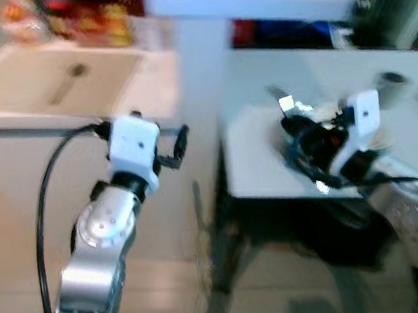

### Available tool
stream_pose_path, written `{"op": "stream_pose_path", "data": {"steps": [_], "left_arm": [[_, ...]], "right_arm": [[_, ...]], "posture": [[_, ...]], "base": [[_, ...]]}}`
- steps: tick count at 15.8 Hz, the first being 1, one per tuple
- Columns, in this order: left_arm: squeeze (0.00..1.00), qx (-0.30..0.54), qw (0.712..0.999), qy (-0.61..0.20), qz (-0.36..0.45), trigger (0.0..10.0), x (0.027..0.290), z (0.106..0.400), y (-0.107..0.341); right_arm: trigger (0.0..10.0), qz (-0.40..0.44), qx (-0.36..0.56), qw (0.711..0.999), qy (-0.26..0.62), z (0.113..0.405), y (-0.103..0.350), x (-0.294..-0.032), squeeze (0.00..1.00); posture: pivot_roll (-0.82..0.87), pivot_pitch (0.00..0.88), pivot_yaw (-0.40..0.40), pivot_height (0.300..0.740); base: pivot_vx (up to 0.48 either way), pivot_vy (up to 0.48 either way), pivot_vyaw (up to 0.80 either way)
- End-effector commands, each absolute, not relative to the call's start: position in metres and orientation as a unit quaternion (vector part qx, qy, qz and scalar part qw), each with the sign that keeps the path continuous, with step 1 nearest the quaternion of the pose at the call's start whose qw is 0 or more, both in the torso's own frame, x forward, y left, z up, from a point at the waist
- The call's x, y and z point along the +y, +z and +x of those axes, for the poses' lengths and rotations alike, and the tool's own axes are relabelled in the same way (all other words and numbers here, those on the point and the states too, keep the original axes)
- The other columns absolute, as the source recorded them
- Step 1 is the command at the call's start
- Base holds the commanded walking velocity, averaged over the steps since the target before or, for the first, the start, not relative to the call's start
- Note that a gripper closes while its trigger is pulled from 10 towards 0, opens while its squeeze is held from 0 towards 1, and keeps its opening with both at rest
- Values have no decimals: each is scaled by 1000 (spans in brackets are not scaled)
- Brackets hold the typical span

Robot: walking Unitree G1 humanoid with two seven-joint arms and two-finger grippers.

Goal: Setting the table

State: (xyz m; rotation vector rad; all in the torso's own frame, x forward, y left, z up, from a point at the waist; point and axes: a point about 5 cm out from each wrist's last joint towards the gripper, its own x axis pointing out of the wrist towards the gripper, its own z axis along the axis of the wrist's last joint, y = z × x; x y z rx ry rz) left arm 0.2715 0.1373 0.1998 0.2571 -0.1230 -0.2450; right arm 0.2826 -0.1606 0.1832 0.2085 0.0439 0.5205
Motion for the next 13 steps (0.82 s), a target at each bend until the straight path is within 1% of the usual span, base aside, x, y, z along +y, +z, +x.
{"op": "stream_pose_path", "data": {"steps": [1, 2, 3, 5, 7, 10, 13], "left_arm": [[0, -58, 983, -113, 130, 10000, 136, 274, 199], [0, -58, 983, -112, 130, 10000, 136, 274, 199], [0, -60, 982, -111, 139, 10000, 135, 273, 200], [0, -52, 988, -97, 110, 10000, 139, 277, 201], [0, -74, 984, -114, 111, 10000, 136, 282, 210], [0, -77, 984, -129, 98, 10000, 133, 280, 212], [0, -70, 985, -128, 97, 10000, 134, 282, 209]], "right_arm": [[10000, 99, 5, 965, 241, 284, 191, -167, 0], [10000, 99, 2, 966, 237, 285, 191, -167, 0], [10000, 120, -1, 972, 200, 288, 189, -168, 0], [10000, 138, 16, 979, 151, 293, 184, -169, 0], [10000, 135, 33, 982, 124, 296, 183, -171, 0], [10000, 114, 45, 984, 128, 299, 184, -167, 0], [10000, 87, 55, 980, 168, 302, 190, -158, 0]], "posture": [[5, 53, -71, 740], [9, 53, -71, 740], [11, 54, -67, 740], [0, 56, -56, 740], [0, 64, -47, 740], [-7, 67, -36, 740], [-3, 74, -41, 740]], "base": [[0, -480, 0], [0, -480, 0], [0, -480, 0], [0, 0, 0], [0, 0, 0], [385, 0, 0], [428, 0, 0]]}}
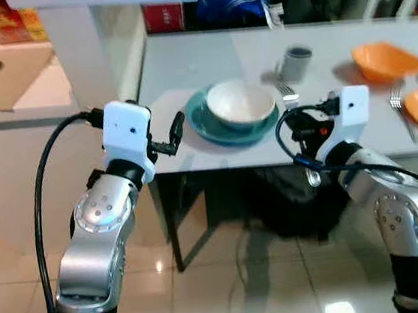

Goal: Setting the table

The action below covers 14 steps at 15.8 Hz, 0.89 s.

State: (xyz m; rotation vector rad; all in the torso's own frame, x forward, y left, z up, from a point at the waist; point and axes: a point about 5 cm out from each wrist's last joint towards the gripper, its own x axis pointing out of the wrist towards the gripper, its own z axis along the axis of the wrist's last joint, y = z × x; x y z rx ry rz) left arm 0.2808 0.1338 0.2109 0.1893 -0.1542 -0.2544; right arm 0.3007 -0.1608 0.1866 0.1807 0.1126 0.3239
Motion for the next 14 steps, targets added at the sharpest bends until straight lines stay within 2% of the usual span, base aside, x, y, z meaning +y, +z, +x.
{"op": "stream_pose_path", "data": {"steps": [1, 8, 12, 14], "left_arm": [[0, -70, 985, -128, 96, 10000, 133, 281, 209], [0, -59, 983, -137, 105, 10000, 136, 278, 206], [0, -53, 977, -172, 111, 10000, 135, 270, 202], [0, -65, 968, -218, 106, 10000, 130, 266, 205]], "right_arm": [[10000, 82, 56, 980, 171, 302, 190, -158, 0], [10000, 58, 63, 983, 165, 307, 195, -167, 0], [10000, 69, 56, 989, 115, 308, 204, -176, 0], [10000, 60, 69, 995, 37, 314, 206, -188, 0]], "posture": [[0, 75, -43, 740], [6, 84, -46, 740], [2, 94, -45, 740], [-3, 100, -40, 740]], "base": [[428, 0, 0], [412, 0, 0], [0, 0, 0], [0, 0, 0]]}}
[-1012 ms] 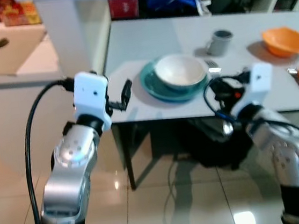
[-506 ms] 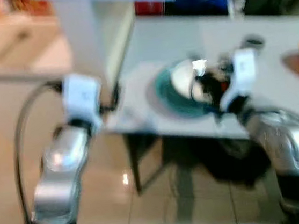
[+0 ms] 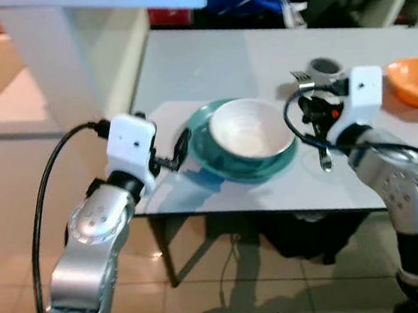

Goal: Setting the table

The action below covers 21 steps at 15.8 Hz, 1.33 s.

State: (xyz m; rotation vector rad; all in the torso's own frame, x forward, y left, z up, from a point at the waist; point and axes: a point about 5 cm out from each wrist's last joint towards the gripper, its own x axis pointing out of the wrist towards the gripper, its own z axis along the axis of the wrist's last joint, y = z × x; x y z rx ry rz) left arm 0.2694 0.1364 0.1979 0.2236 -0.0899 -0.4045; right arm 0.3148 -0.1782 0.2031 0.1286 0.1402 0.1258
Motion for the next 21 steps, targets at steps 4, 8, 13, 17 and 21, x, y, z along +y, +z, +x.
{"op": "stream_pose_path", "data": {"steps": [4, 8, 13, 17, 21], "left_arm": [[0, -58, 944, -307, 103, 10000, 118, 253, 204], [0, -52, 933, -344, 92, 10000, 114, 243, 204], [0, -28, 913, -398, 86, 10000, 104, 225, 197], [0, -25, 911, -403, 87, 10000, 104, 225, 197], [0, -14, 899, -430, 89, 10000, 99, 221, 195]], "right_arm": [[10000, 71, 89, 993, 1, 334, 196, -191, 0], [10000, 35, 138, 990, 2, 359, 175, -189, 0], [10000, 23, 164, 986, -27, 372, 157, -204, 0], [10000, 44, 189, 981, -22, 372, 137, -206, 0], [10000, 46, 195, 980, -14, 376, 129, -205, 0]], "posture": [[-9, 116, -36, 740], [1, 137, -55, 740], [17, 147, -65, 740], [18, 138, -58, 740], [23, 127, -53, 740]], "base": [[0, 0, 0], [0, 0, 0], [0, 0, 0], [0, 0, 0], [0, 0, 0]]}}
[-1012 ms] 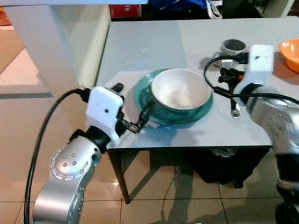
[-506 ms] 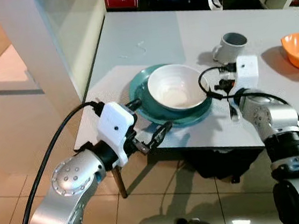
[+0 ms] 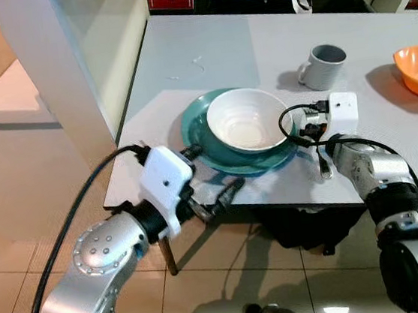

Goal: Setting the table

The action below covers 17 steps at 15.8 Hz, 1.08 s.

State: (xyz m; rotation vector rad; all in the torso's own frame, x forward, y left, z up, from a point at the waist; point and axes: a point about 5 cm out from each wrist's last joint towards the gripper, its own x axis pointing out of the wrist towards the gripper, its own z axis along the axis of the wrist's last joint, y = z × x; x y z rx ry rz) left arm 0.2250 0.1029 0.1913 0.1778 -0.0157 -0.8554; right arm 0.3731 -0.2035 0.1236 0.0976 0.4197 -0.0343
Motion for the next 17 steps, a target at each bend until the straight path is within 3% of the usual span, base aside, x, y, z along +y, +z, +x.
{"op": "stream_pose_path", "data": {"steps": [1, 4, 5, 7, 9, 10, 12, 14, 15, 17], "left_arm": [[0, -9, 895, -437, 88, 10000, 98, 220, 195], [0, 3, 890, -448, 90, 10000, 98, 217, 192], [0, 5, 889, -449, 92, 10000, 99, 217, 191], [0, 5, 889, -448, 94, 10000, 99, 218, 191], [0, 5, 890, -447, 95, 10000, 99, 220, 191], [0, 5, 890, -446, 96, 10000, 99, 221, 191], [0, 1, 891, -444, 100, 10000, 99, 225, 191], [0, -6, 893, -439, 103, 10000, 98, 230, 193], [0, -12, 895, -434, 105, 10000, 99, 233, 195], [0, -11, 907, -404, 120, 10000, 102, 240, 197]], "right_arm": [[10000, 47, 198, 979, -15, 376, 128, -205, 0], [10000, 56, 204, 977, -16, 378, 125, -205, 0], [10000, 60, 211, 976, -14, 378, 123, -204, 106], [10000, 61, 216, 974, -18, 378, 121, -205, 655], [10000, 64, 215, 974, -23, 378, 119, -206, 667], [10000, 66, 215, 974, -24, 379, 119, -206, 827], [10000, 64, 214, 974, -26, 380, 118, -207, 1000], [10000, 49, 204, 977, -29, 382, 123, -210, 1000], [10000, 42, 194, 980, -30, 385, 130, -212, 0], [10000, 40, 164, 985, -28, 391, 154, -217, 0]], "posture": [[25, 125, -53, 740], [28, 119, -52, 740], [29, 107, -51, 740], [30, 100, -49, 740], [29, 89, -46, 740], [28, 83, -45, 740], [27, 72, -45, 740], [27, 63, -47, 740], [26, 62, -50, 740], [25, 56, -57, 740]], "base": [[0, 0, 0], [0, 0, 0], [0, 0, 0], [0, 0, 0], [0, 0, 0], [0, 0, 0], [0, 0, 0], [0, 0, 0], [0, 0, 0], [0, 0, 0]]}}
